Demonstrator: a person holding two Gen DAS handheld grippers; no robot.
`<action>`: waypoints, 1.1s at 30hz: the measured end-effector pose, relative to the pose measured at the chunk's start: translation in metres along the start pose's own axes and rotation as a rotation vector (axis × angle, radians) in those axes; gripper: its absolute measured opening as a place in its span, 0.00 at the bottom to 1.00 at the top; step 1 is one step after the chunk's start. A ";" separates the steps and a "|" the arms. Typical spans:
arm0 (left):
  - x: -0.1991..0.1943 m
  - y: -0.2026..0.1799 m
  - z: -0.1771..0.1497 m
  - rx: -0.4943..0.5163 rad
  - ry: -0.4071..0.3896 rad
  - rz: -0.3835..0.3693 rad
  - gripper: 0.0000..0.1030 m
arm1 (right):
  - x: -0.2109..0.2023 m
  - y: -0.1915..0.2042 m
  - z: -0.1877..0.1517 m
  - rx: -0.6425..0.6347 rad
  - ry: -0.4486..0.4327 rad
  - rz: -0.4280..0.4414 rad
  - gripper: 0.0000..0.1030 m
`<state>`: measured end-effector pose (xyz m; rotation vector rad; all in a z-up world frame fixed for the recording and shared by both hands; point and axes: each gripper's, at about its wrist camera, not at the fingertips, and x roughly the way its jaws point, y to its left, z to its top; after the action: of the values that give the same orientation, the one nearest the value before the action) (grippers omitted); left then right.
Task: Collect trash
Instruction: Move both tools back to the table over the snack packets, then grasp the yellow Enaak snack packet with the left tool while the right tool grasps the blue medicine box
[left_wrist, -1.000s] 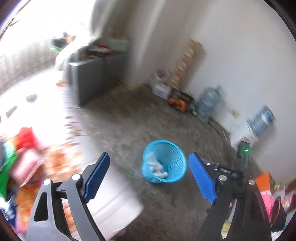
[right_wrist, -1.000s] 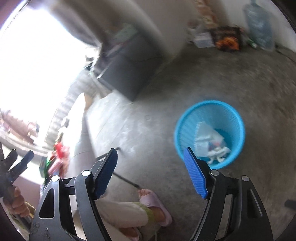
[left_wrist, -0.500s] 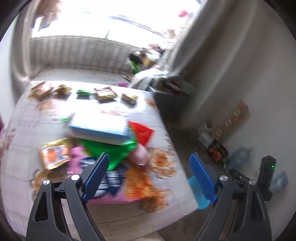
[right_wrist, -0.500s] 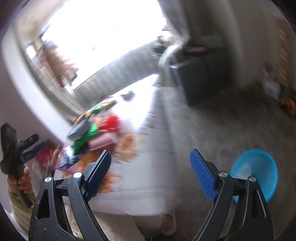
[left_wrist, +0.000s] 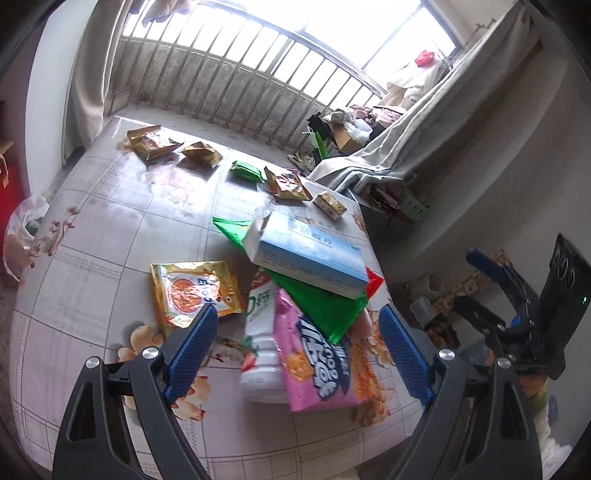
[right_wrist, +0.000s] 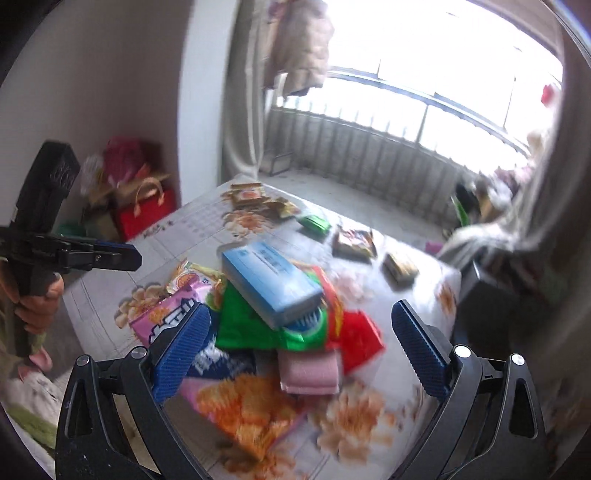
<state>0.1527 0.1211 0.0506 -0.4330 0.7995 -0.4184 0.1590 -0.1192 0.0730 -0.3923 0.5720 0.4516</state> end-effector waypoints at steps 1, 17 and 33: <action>0.002 0.006 0.001 -0.008 0.002 -0.005 0.84 | 0.010 0.004 0.007 -0.026 0.007 0.015 0.92; 0.029 0.052 0.008 -0.089 0.081 -0.123 0.60 | 0.157 0.022 0.031 -0.153 0.414 0.205 0.92; 0.046 0.091 -0.007 -0.077 0.112 0.160 0.52 | 0.162 0.008 0.027 -0.065 0.441 0.194 0.79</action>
<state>0.1940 0.1724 -0.0280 -0.4161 0.9539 -0.2655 0.2876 -0.0523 -0.0040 -0.5059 1.0310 0.5748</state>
